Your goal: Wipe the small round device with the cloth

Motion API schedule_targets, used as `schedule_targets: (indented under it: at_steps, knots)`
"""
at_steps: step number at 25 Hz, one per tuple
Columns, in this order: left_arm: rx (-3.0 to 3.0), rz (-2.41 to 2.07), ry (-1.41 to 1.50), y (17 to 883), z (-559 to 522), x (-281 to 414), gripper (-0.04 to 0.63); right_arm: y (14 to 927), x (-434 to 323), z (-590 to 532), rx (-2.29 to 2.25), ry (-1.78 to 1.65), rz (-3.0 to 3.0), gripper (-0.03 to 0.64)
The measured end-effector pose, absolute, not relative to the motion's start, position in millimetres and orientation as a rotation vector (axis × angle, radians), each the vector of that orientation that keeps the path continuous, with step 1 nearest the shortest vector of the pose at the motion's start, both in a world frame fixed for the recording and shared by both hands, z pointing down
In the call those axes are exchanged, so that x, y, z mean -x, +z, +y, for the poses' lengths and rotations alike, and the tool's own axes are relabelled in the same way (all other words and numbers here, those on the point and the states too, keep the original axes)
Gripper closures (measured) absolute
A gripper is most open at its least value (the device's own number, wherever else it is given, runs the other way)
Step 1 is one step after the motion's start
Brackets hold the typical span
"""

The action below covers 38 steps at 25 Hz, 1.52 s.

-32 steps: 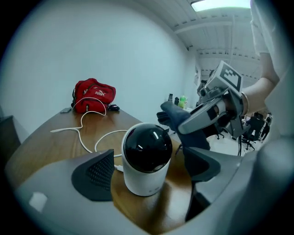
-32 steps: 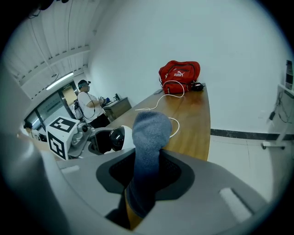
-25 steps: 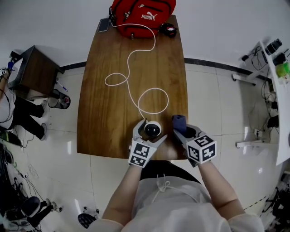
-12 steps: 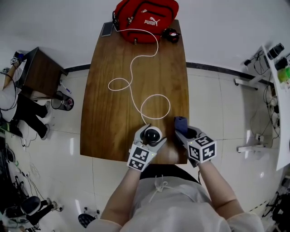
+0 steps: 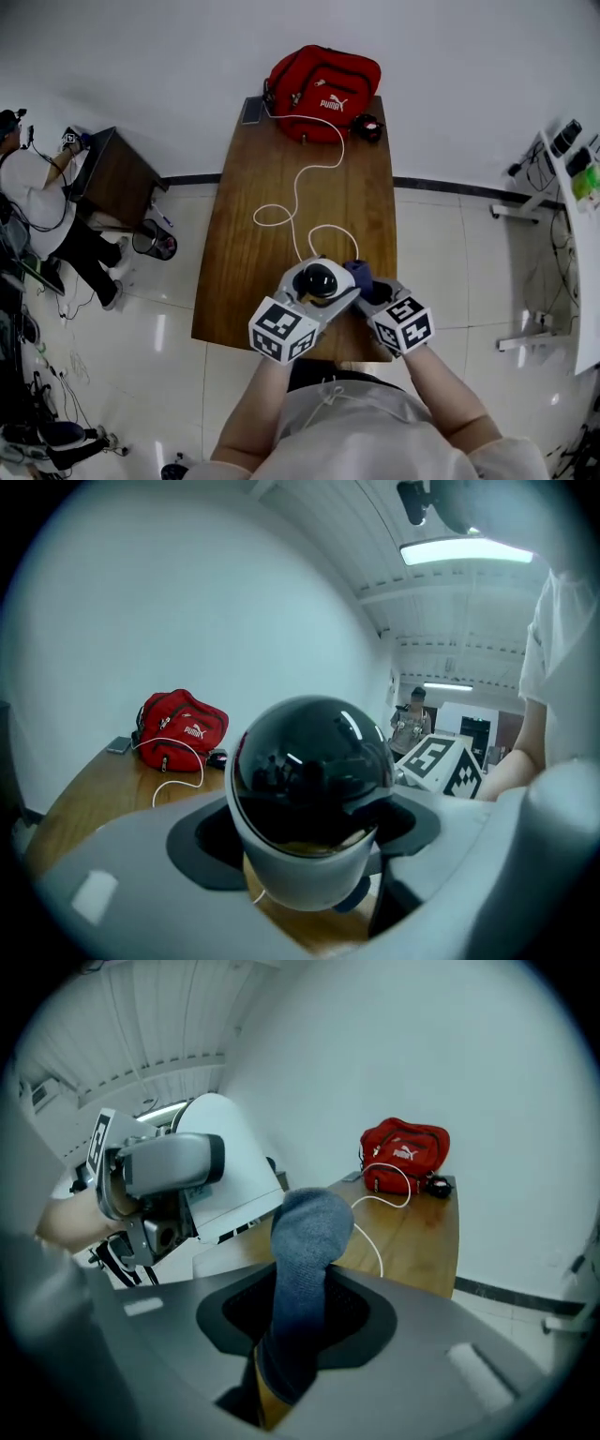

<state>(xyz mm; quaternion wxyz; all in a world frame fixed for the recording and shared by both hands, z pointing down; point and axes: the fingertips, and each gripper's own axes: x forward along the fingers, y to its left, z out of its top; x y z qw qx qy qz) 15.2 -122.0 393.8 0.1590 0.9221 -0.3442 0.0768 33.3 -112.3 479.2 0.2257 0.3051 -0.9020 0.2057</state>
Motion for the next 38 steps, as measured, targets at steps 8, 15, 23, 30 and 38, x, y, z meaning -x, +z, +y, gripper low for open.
schedule_targets:
  at_steps: [8, 15, 23, 30, 38]
  knots:
    - [-2.652, -0.97, 0.203, 382.8, -113.4, -11.9, 0.218, 444.2, -9.1, -83.0, -0.74, 0.263, -2.512, 0.505]
    - [-2.615, -0.955, 0.199, 394.9, -108.0, -16.1, 0.218, 458.6, 3.5, -45.3, -0.658, 0.311, -2.532, 0.506]
    - [-2.712, -0.918, 0.305, 384.3, -96.7, -32.9, 0.218, 491.4, -0.8, -34.2, -0.687, 0.406, -2.496, 0.506]
    - [-2.749, -0.812, 0.295, 368.9, -71.5, -43.4, 0.218, 469.9, -25.2, -68.0, -0.811, 0.313, -2.569, 0.506]
    - [-2.737, -0.815, 0.251, 373.1, -74.1, -43.1, 0.216, 444.9, -7.8, -59.8, -0.751, 0.198, -2.704, 0.506]
